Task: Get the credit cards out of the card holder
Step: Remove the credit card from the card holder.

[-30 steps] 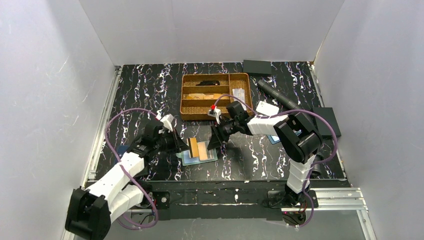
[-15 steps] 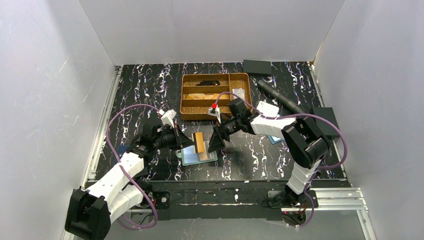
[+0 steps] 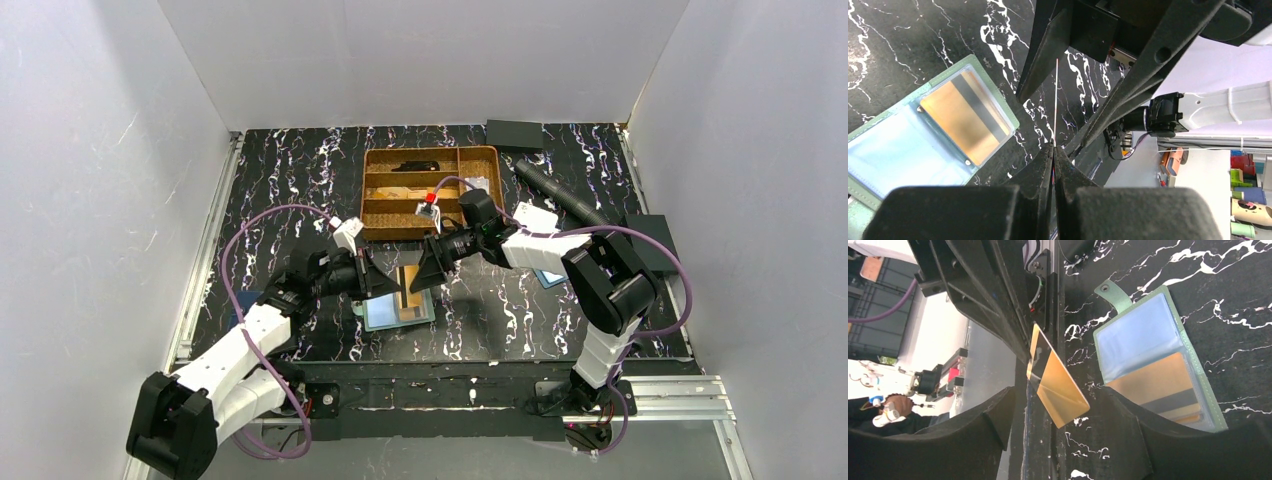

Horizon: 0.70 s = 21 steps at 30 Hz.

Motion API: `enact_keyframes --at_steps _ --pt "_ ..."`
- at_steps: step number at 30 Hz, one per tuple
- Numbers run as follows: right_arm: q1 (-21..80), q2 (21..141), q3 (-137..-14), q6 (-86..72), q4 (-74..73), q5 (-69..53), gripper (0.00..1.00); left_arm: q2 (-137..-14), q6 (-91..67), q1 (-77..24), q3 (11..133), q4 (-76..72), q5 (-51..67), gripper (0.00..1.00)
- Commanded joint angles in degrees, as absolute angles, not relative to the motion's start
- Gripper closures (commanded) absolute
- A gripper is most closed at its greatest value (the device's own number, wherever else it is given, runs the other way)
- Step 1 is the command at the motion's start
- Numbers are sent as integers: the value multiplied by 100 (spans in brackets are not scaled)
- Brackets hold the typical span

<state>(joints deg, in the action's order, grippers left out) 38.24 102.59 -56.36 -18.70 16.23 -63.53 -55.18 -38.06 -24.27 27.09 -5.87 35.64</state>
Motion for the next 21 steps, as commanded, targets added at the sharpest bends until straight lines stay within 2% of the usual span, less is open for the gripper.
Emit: enact_keyframes --at_steps 1,2,5,7,8,12,14,16,18,19,21 --pt "3790 10275 -5549 -2434 2349 -6526 35 -5494 -3873 -2470 2727 -834 3724 100" --pt "3782 10262 -5529 -2460 2392 -6544 42 -5493 -3878 -2472 2719 -835 3701 100" --pt "3726 10224 -5473 -2606 2618 -6624 78 -5448 -3925 -2470 2687 -835 3588 100" --pt "3689 10209 -5454 -2659 2718 -6715 97 -5384 -4042 -2474 2639 -835 3396 100" --pt "3671 10186 -5446 -2658 2742 -6773 99 -5345 -4108 -2472 2623 -835 3302 98" --pt "3636 9974 -5476 -2156 2436 -6930 99 -5100 -4562 -2408 2527 -835 3112 57" --pt "3599 9775 -5772 -815 1066 -6771 99 -4836 -4833 -2341 2455 -835 3066 42" --pt "3595 9610 -6414 1200 -1157 -6215 99 -4568 -5180 -2267 2365 -839 2972 24" --pt "3598 9475 -6911 2442 -2474 -5584 99 -4343 -5631 -2239 2281 -840 2863 5" --pt "3602 9368 -7043 2799 -2797 -5274 99 -4274 -5923 -2230 2246 -842 2818 2" --pt "3607 9088 -7208 3507 -3242 -4620 99 -4240 -6457 -2215 2216 -856 2796 2"
